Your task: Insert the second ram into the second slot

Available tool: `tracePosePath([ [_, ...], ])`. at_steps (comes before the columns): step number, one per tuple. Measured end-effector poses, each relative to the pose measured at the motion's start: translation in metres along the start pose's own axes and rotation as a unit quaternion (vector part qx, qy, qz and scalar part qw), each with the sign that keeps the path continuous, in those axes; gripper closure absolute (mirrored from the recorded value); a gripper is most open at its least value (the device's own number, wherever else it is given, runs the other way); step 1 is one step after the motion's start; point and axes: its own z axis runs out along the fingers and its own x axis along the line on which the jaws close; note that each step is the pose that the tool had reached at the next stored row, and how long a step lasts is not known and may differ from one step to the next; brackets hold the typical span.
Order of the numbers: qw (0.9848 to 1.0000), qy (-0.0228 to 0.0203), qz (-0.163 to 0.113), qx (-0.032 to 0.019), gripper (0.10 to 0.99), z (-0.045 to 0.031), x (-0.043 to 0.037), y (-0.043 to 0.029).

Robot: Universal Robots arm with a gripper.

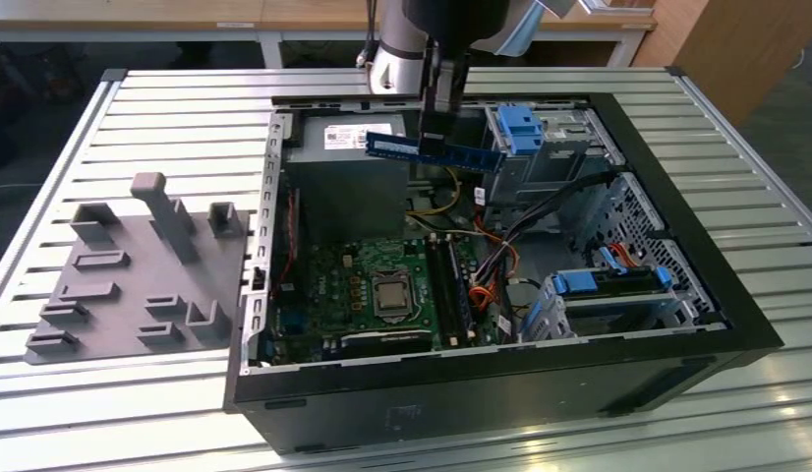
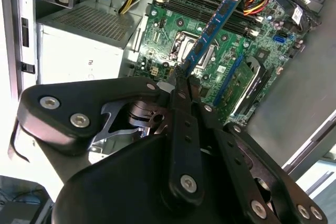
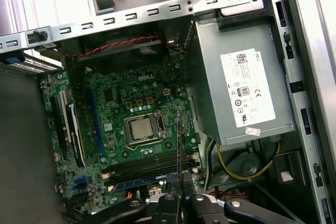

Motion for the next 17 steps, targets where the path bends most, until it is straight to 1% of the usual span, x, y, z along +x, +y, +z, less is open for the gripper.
tracePosePath([
  [7,0.9997,-0.0007,0.024,0.0004,0.953,0.0001,0.0,0.0],
  [17,0.9989,-0.0015,0.046,0.0007,0.953,0.0001,0.0,0.0],
])
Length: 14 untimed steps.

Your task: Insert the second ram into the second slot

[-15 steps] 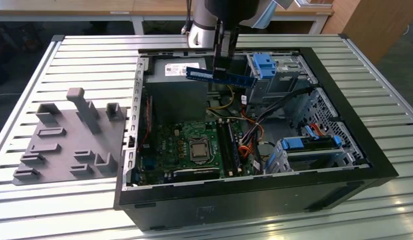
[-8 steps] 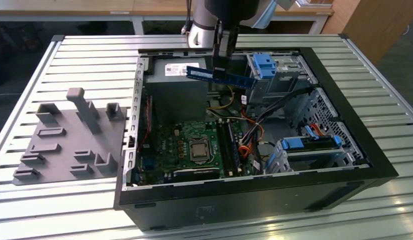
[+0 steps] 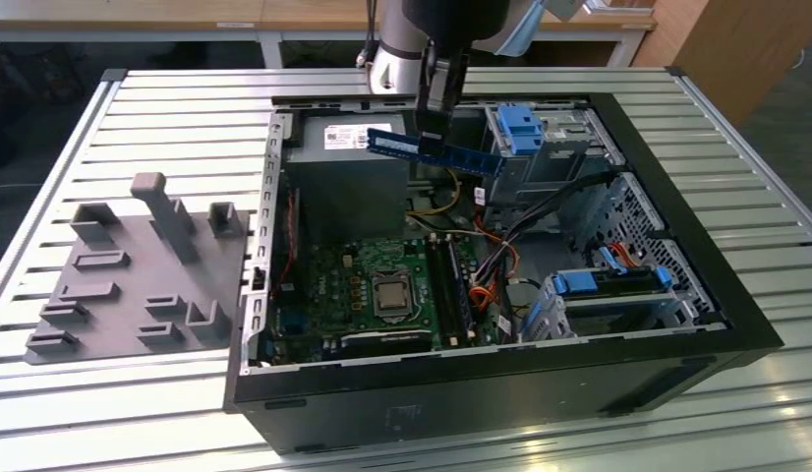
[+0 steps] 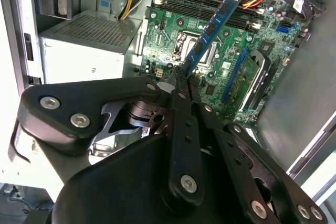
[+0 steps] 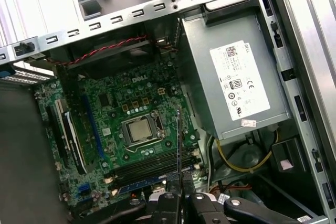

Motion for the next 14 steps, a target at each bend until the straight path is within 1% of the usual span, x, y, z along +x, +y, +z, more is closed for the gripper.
tracePosePath([
  [14,0.9996,-0.001,0.027,0.0004,0.953,0.0,0.0,0.0],
])
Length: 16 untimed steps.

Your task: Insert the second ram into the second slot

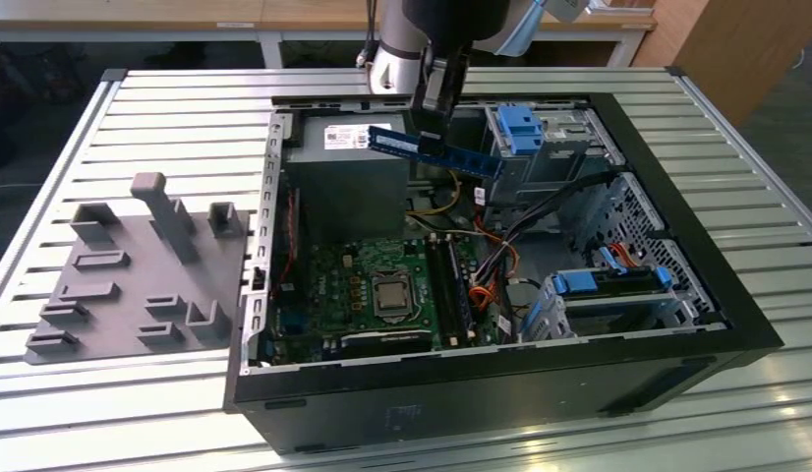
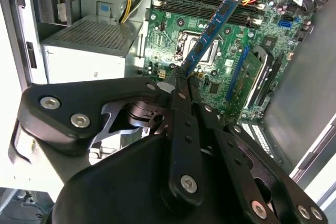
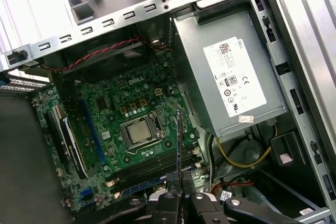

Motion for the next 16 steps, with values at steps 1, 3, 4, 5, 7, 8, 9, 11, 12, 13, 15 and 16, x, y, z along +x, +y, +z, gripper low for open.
tracePosePath([
  [1,1.0,-0.0001,0.002,0.0,0.953,0.0,0.0,0.0],
  [3,1.0,-0.0002,0.006,0.0001,0.953,0.0,0.0,0.0],
  [4,1.0,-0.0003,0.008,0.0001,0.953,0.0,0.0,0.0],
  [5,1.0,-0.0004,0.01,0.0001,0.953,0.0,0.0,0.0],
  [7,0.9999,-0.0005,0.014,0.0002,0.953,0.0,0.0,0.0],
  [8,0.9999,-0.0006,0.016,0.0002,0.953,0.0,0.0,0.0],
  [9,0.9998,-0.0007,0.018,0.0003,0.953,0.0,0.0,0.0],
  [11,0.9998,-0.0008,0.021,0.0003,0.953,0.0,0.0,0.0],
  [12,0.9997,-0.0008,0.023,0.0003,0.953,0.0,0.0,0.0],
  [13,0.9997,-0.0009,0.025,0.0004,0.953,0.0,0.0,0.0],
  [15,0.9996,-0.0011,0.029,0.0004,0.953,0.0,0.0,0.0],
  [16,0.9995,-0.0011,0.031,0.0005,0.953,0.0,0.0,0.0],
])
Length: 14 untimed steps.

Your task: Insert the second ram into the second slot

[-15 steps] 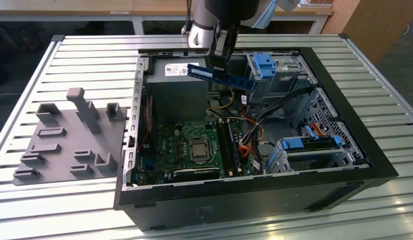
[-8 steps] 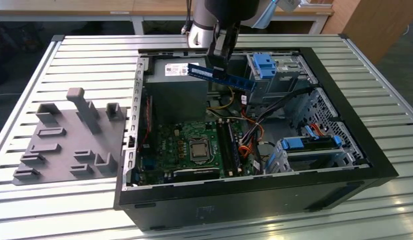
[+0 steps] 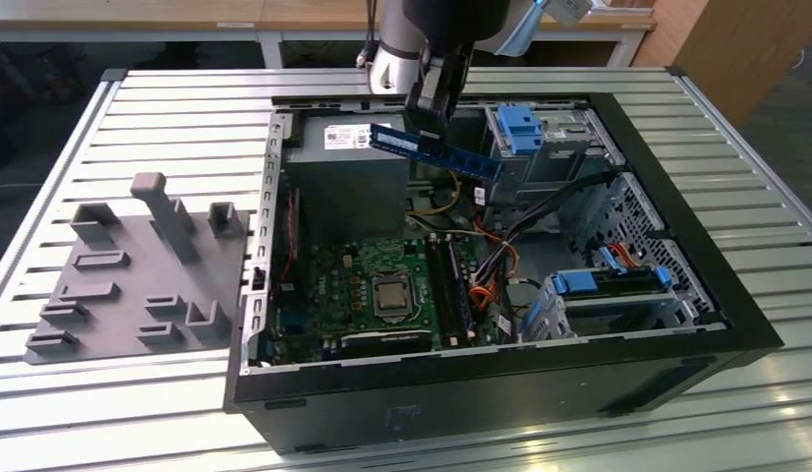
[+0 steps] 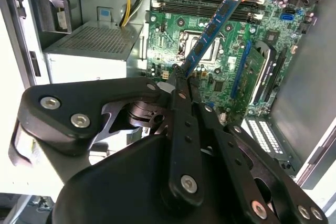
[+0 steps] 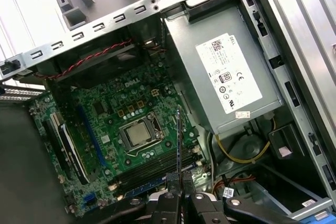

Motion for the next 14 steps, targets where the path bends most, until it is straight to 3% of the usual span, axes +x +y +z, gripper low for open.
tracePosePath([
  [14,0.9997,-0.001,0.026,0.0004,0.953,0.0,0.0,0.0],
])
